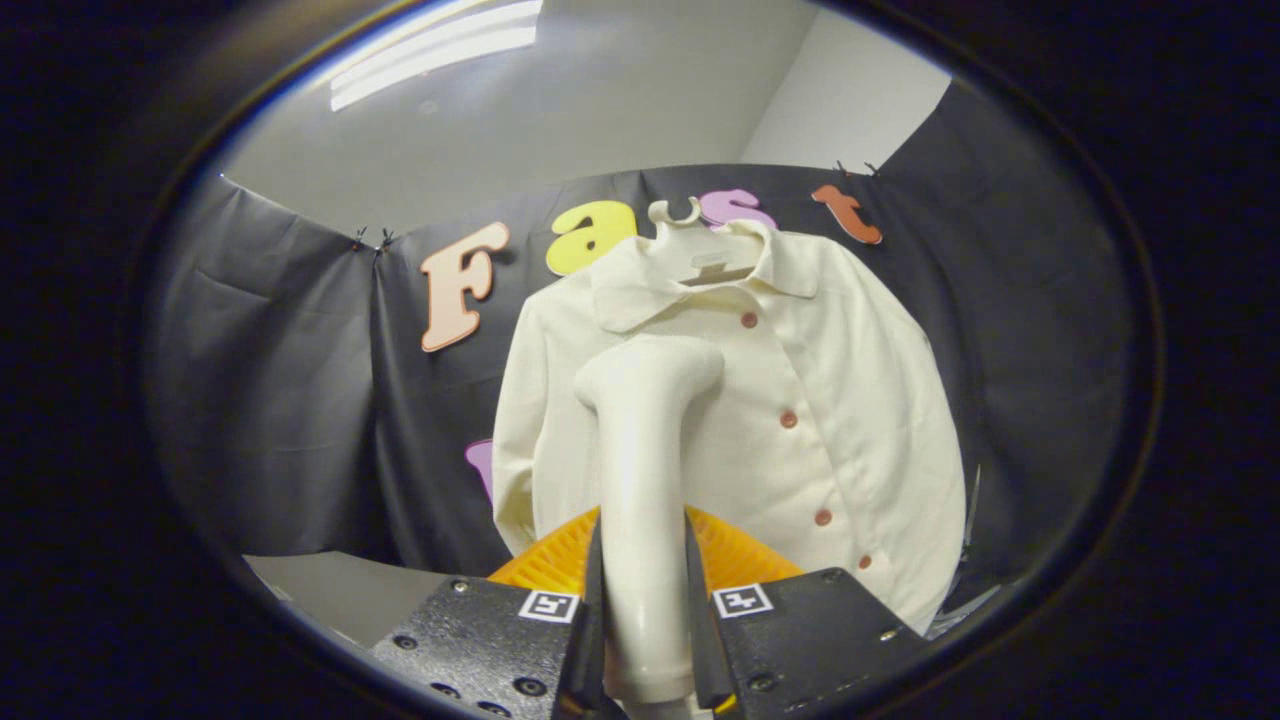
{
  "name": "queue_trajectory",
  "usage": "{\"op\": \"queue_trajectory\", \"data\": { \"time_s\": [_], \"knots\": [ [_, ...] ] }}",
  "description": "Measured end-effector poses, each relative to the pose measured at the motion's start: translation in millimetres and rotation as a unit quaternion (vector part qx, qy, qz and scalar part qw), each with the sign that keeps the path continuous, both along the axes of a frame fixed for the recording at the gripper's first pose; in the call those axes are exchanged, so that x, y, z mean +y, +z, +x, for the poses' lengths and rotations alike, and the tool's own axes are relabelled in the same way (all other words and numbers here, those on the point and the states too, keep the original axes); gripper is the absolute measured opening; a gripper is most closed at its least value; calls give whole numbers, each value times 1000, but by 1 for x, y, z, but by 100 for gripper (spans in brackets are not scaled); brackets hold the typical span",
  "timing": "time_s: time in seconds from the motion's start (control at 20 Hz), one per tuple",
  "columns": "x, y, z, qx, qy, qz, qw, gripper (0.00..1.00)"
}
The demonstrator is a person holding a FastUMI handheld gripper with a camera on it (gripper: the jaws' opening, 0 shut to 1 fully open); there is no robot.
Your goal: Iron the clothes twice with a garment steamer, once on the left side and once on the right side.
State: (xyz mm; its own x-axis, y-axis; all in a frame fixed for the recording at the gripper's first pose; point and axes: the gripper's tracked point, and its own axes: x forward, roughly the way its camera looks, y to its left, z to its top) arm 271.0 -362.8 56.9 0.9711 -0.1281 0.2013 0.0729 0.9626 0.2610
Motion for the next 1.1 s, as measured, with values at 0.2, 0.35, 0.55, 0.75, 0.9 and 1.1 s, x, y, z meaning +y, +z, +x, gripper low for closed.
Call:
{"op": "queue_trajectory", "data": {
  "time_s": [0.2,0.35,0.55,0.75,0.9,1.1],
  "knots": [
    [-2,-13,3,1,11,3,1000,34],
    [-3,-27,-1,12,12,-3,1000,34],
    [-4,-57,-13,32,16,6,999,34],
    [-4,-93,-23,56,21,16,998,34],
    [-3,-125,-32,75,25,31,996,34],
    [-2,-172,-41,107,27,41,993,34]
  ]
}}
